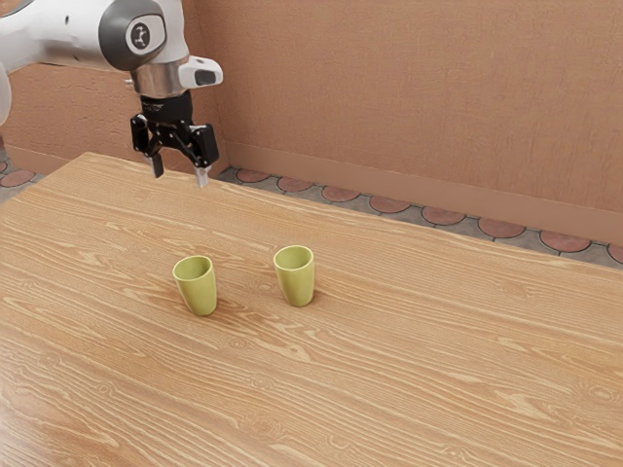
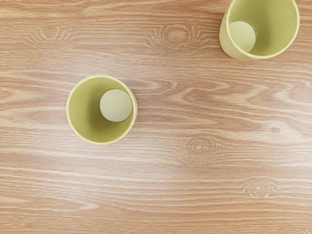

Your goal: Place the left cup onto the right cup

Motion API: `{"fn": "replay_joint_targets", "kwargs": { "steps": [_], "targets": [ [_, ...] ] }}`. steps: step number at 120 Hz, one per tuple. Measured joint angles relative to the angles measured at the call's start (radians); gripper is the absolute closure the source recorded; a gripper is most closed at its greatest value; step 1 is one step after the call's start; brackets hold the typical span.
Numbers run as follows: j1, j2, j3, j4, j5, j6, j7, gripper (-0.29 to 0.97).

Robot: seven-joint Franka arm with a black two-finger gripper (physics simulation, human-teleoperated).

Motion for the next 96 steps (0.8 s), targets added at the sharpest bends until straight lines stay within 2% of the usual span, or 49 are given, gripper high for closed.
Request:
{"fn": "replay_joint_targets", "kwargs": {
  "steps": [24, 54, 96],
  "targets": [
    [-0.007, 0.006, 0.000, -0.015, 0.002, 0.017, -0.009, 0.00],
    [0.008, 0.011, 0.005, -0.187, -0.004, 0.111, -0.014, 0.00],
    [0.008, 0.028, 0.005, -0.335, -0.001, 0.288, -0.019, 0.00]
  ]
}}
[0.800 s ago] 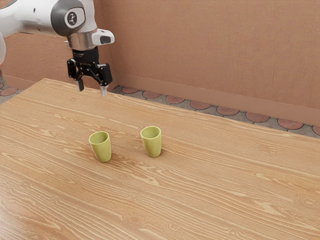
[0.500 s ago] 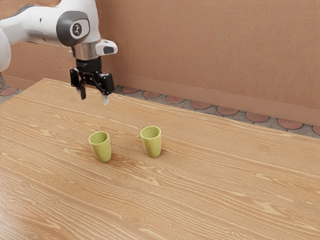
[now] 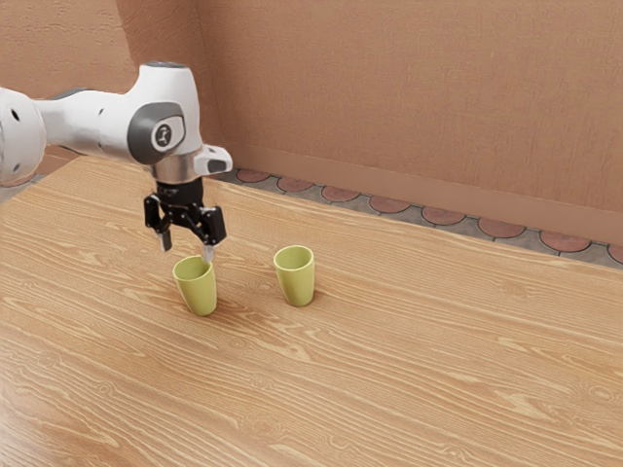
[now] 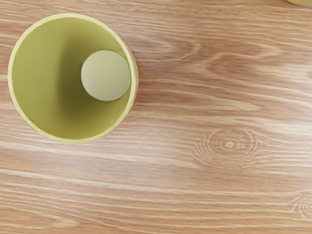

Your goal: Place the left cup onto the right cup

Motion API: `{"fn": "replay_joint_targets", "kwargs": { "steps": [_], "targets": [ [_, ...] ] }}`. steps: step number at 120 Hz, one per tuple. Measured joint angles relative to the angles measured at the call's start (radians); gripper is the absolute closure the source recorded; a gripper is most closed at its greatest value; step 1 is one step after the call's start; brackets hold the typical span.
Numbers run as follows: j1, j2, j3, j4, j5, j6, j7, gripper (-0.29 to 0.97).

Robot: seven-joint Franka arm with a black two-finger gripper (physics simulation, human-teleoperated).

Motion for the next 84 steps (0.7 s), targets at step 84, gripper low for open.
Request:
{"fn": "replay_joint_targets", "kwargs": {
  "steps": [84],
  "targets": [
    [0.020, 0.182, -0.002, 0.167, 0.015, 0.111, 0.000, 0.00]
  ]
}}
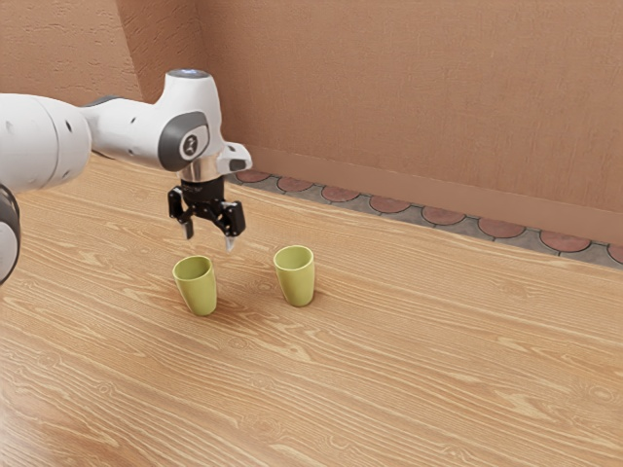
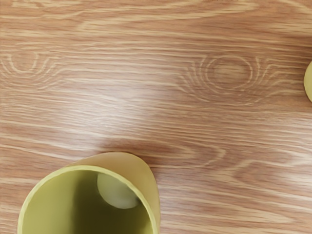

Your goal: Place the left cup onto the right cup

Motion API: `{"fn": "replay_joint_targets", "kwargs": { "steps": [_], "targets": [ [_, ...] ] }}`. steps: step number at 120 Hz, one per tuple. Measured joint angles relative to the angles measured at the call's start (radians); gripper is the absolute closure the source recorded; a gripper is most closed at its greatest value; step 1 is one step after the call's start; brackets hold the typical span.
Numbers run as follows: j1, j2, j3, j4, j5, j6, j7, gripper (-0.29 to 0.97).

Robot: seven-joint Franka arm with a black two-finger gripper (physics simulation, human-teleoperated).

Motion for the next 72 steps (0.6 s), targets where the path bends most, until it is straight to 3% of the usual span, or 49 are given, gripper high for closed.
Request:
{"fn": "replay_joint_targets", "kwargs": {
  "steps": [72],
  "targets": [
    [0.008, 0.029, -0.003, -0.063, -0.024, 0.030, -0.003, 0.00]
  ]
}}
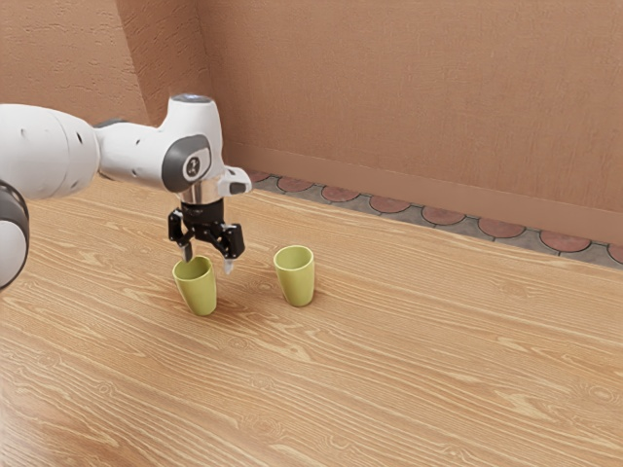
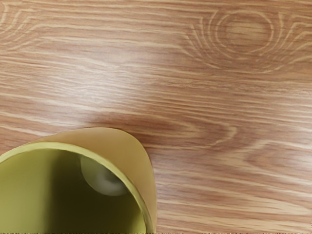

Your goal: Place the left cup onto the right cup

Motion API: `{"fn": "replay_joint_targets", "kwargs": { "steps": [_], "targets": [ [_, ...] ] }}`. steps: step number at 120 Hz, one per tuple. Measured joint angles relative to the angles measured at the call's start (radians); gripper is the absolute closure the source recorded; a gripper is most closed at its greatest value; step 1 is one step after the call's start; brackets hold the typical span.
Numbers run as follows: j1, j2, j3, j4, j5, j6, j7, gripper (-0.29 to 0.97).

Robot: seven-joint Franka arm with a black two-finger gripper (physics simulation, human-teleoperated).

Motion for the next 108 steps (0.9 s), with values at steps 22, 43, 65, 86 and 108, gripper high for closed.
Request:
{"fn": "replay_joint_targets", "kwargs": {
  "steps": [22, 43, 65, 86, 108],
  "targets": [
    [0.000, 0.000, 0.000, -0.012, -0.008, 0.013, -0.002, 0.00],
    [0.000, 0.000, 0.000, -0.036, -0.010, 0.028, -0.003, 0.00],
    [0.000, 0.004, 0.000, -0.063, -0.012, 0.050, -0.005, 0.00],
    [0.000, 0.009, -0.002, -0.090, -0.014, 0.077, -0.006, 0.00],
    [0.000, 0.026, -0.002, -0.093, -0.015, 0.091, -0.007, 0.00]
  ]
}}
